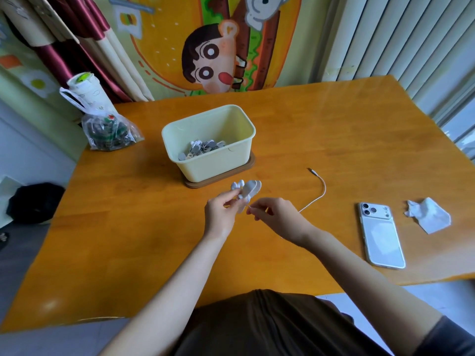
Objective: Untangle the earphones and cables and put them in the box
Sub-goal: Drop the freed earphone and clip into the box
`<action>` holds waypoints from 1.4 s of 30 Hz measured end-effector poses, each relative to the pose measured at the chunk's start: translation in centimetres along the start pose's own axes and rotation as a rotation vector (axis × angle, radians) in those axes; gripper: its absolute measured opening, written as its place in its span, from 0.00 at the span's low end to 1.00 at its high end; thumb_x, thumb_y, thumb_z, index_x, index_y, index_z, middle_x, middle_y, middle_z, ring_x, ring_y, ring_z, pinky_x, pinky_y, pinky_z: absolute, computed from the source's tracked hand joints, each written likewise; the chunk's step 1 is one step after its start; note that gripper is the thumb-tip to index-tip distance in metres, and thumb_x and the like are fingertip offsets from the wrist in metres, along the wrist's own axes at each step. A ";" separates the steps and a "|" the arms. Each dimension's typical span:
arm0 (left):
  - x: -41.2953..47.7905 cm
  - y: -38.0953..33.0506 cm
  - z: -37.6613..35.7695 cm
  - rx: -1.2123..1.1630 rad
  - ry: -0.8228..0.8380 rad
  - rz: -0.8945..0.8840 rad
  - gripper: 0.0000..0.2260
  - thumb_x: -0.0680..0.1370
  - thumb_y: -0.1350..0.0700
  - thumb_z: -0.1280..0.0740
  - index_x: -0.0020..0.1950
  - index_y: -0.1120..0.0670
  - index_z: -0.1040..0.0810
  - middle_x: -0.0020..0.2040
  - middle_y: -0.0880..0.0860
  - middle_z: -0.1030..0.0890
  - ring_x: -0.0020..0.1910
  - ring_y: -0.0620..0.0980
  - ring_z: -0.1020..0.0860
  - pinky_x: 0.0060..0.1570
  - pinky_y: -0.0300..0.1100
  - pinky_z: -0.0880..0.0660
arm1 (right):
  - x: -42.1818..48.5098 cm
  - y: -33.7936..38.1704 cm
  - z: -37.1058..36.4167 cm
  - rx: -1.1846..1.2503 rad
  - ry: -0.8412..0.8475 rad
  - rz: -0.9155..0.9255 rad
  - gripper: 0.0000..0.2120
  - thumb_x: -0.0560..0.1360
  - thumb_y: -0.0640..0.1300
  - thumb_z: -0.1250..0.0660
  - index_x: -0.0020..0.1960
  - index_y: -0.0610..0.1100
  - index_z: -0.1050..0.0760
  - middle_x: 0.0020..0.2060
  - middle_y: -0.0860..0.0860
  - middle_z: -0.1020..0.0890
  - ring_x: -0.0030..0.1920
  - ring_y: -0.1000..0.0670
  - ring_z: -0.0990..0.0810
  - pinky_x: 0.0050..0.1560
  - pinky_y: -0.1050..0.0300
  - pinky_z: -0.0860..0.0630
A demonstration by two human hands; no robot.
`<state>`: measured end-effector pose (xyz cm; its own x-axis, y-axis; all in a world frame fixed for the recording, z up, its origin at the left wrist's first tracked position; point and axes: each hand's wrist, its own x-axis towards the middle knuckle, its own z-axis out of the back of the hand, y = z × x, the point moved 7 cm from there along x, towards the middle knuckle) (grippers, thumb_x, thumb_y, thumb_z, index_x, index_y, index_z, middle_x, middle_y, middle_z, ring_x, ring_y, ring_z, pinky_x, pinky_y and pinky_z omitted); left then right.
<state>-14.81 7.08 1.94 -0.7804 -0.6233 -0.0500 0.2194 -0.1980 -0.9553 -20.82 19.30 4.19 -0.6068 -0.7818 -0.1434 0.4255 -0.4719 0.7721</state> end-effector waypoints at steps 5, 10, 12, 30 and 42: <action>0.0 -0.1 -0.5 0.155 0.100 -0.072 0.13 0.74 0.63 0.29 0.58 0.60 0.19 0.51 0.47 0.20 0.48 0.44 0.23 0.44 0.26 0.28 | 0.7 -0.5 2.9 -0.115 -0.031 -0.005 0.08 0.78 0.44 0.36 0.48 0.45 0.19 0.38 0.55 0.22 0.31 0.56 0.29 0.33 0.66 0.35; 0.1 0.5 -0.7 0.104 0.154 -0.029 0.14 0.74 0.60 0.29 0.59 0.57 0.19 0.52 0.45 0.21 0.49 0.44 0.23 0.47 0.28 0.28 | 1.3 -1.1 5.6 -0.135 -0.151 -0.006 0.07 0.76 0.45 0.34 0.46 0.47 0.17 0.41 0.53 0.20 0.32 0.61 0.27 0.35 0.71 0.33; 0.0 0.4 -1.0 0.071 0.186 -0.017 0.14 0.74 0.61 0.29 0.59 0.56 0.19 0.54 0.48 0.19 0.50 0.45 0.22 0.49 0.31 0.27 | 1.3 -1.1 6.1 -0.136 -0.182 -0.012 0.07 0.76 0.44 0.34 0.47 0.46 0.17 0.42 0.52 0.20 0.34 0.60 0.28 0.36 0.72 0.33; -1.1 -2.6 -1.9 -0.467 0.329 0.091 0.15 0.70 0.58 0.30 0.56 0.54 0.19 0.47 0.51 0.16 0.49 0.47 0.21 0.50 0.39 0.24 | 1.0 -2.8 5.2 0.242 -0.268 -0.128 0.08 0.75 0.45 0.32 0.40 0.44 0.20 0.23 0.60 0.29 0.24 0.59 0.33 0.27 0.68 0.39; -0.1 -1.3 -1.3 -0.932 0.137 0.405 0.11 0.74 0.56 0.34 0.56 0.51 0.21 0.48 0.49 0.16 0.52 0.51 0.19 0.51 0.49 0.20 | 0.8 -1.9 0.1 0.220 -0.107 -0.159 0.11 0.79 0.47 0.38 0.48 0.45 0.18 0.33 0.54 0.22 0.28 0.59 0.29 0.32 0.68 0.34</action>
<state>-15.80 8.37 2.76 -0.8221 -0.4094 -0.3957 -0.0157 0.7110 -0.7030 -22.18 19.60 2.71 -0.7266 -0.6520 -0.2166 0.1702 -0.4762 0.8627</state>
